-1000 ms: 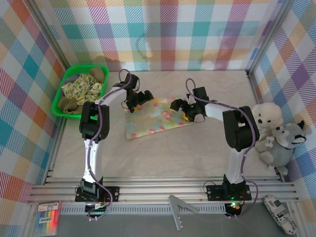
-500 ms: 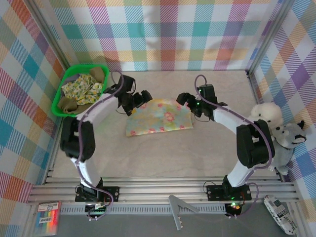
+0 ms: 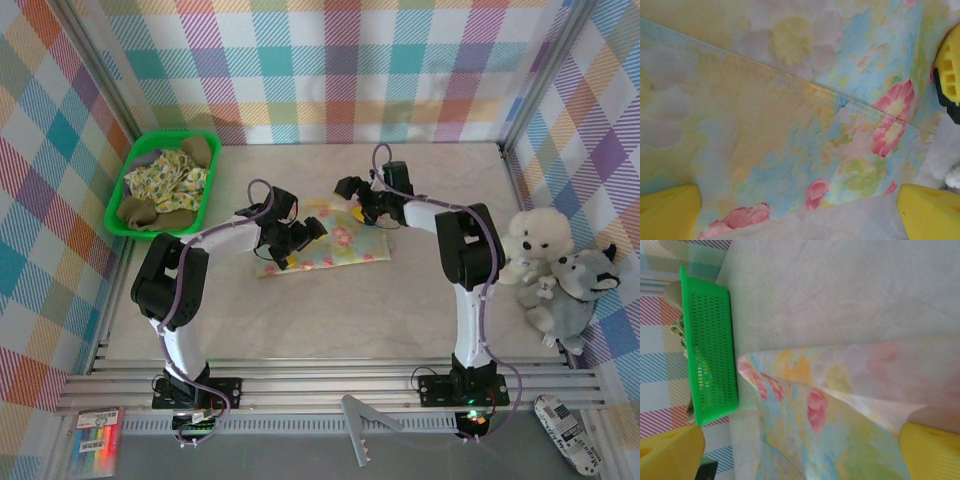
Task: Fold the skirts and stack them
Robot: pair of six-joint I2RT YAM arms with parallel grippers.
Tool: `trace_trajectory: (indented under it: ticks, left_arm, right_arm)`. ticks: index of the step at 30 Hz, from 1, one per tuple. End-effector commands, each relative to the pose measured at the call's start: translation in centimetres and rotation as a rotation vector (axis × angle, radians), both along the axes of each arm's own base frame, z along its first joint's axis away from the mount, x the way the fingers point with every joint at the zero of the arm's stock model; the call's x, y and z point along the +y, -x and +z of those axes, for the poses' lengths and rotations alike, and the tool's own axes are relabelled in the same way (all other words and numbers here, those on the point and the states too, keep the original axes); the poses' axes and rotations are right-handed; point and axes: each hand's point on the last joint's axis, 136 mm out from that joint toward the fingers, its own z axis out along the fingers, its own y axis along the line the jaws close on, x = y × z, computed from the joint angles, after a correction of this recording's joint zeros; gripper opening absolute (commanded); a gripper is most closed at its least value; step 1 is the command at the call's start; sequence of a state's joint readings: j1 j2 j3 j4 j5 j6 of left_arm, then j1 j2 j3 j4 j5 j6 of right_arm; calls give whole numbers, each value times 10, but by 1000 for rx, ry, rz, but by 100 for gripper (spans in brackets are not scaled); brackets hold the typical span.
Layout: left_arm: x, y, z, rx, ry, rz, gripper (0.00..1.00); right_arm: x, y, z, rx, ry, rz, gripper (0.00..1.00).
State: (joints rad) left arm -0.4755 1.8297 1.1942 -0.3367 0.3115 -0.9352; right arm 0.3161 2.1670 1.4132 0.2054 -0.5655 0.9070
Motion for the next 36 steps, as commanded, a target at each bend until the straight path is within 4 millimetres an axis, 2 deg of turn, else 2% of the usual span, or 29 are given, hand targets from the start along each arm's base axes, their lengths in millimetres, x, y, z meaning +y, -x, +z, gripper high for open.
trace_trajectory:
  ticks: [1, 5, 7, 9, 13, 15, 17, 21, 22, 25, 30, 32, 36]
  left_arm:
    - [30, 3, -11, -4, -117, 87, 100]
    - [48, 16, -43, 71, -165, 108, 100]
    - [45, 21, -52, 85, -134, 88, 100]
    - [34, 25, -53, 91, -85, 51, 100]
    - [20, 15, -25, 20, -92, -21, 100]
    - [13, 8, -6, -20, -90, -50, 100]
    - [6, 2, 15, -61, -91, -76, 100]
    - [-18, -2, 51, -140, -93, -163, 99]
    - [-24, -2, 56, -149, -93, -185, 96]
    - [-47, 0, 63, -158, -78, -243, 75]
    - [-70, -6, 39, -94, -66, -273, 42]
    - [-77, -10, 26, -68, -58, -279, 35]
    - [-84, -16, -10, -16, -79, -289, 31]
  right_arm:
    - [3, -15, 2, -15, -14, -42, 99]
    - [-31, -27, -33, 36, 136, -174, 99]
    - [-43, -29, -41, 64, 147, -200, 99]
    - [-51, -28, -39, 71, 133, -193, 99]
    - [-61, -16, -8, -8, 176, -124, 99]
    - [-78, -6, 3, -22, 273, -133, 99]
    - [-100, 10, 7, -2, 367, -188, 99]
    - [-124, 52, 6, 70, 412, -267, 99]
    - [-132, 64, 2, 110, 427, -301, 99]
    - [-149, 99, -4, 171, 432, -387, 100]
    - [-148, 142, -11, 237, 330, -420, 96]
    - [-146, 151, -12, 260, 289, -431, 95]
    - [-135, 163, -16, 308, 204, -418, 96]
